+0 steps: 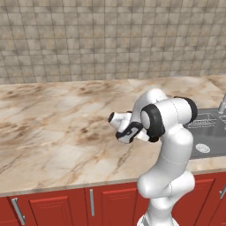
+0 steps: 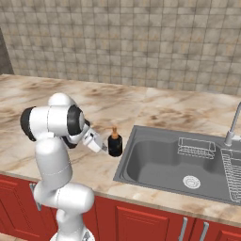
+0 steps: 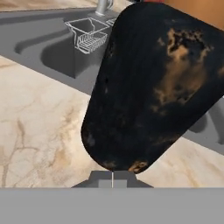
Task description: Locate and retrieve the sponge and soap dispenser from the cabinet. Place them next to the sink.
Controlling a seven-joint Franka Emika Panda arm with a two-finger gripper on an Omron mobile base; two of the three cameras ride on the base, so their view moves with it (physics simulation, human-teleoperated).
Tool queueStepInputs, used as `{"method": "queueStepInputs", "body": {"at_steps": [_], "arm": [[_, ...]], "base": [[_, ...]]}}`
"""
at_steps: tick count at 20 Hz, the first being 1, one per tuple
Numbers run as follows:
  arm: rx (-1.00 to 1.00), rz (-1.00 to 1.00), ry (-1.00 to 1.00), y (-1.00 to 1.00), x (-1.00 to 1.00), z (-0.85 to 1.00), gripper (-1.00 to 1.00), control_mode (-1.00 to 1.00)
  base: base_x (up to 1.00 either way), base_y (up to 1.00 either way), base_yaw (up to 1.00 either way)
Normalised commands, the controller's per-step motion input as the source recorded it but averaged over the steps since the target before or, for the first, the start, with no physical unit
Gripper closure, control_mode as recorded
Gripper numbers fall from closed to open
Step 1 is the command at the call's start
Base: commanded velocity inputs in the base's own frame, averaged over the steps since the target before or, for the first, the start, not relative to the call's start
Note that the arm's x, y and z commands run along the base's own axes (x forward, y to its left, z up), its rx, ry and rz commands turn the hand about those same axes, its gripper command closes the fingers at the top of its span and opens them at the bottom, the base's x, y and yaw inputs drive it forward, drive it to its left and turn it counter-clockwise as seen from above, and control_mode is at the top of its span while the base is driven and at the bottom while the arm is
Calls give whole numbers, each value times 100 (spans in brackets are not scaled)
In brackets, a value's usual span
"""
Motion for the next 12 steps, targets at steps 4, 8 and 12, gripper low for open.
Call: {"method": "queueStepInputs", "body": {"at_steps": [4, 8, 12], "arm": [[-3, -8, 0, 31, -23, 10, -100, -100], [-3, -9, -12, 47, -58, 12, -100, -100], [1, -4, -27, 31, -52, 46, -100, -100]], "base": [[0, 0, 0], [0, 0, 0], [0, 0, 0]]}}
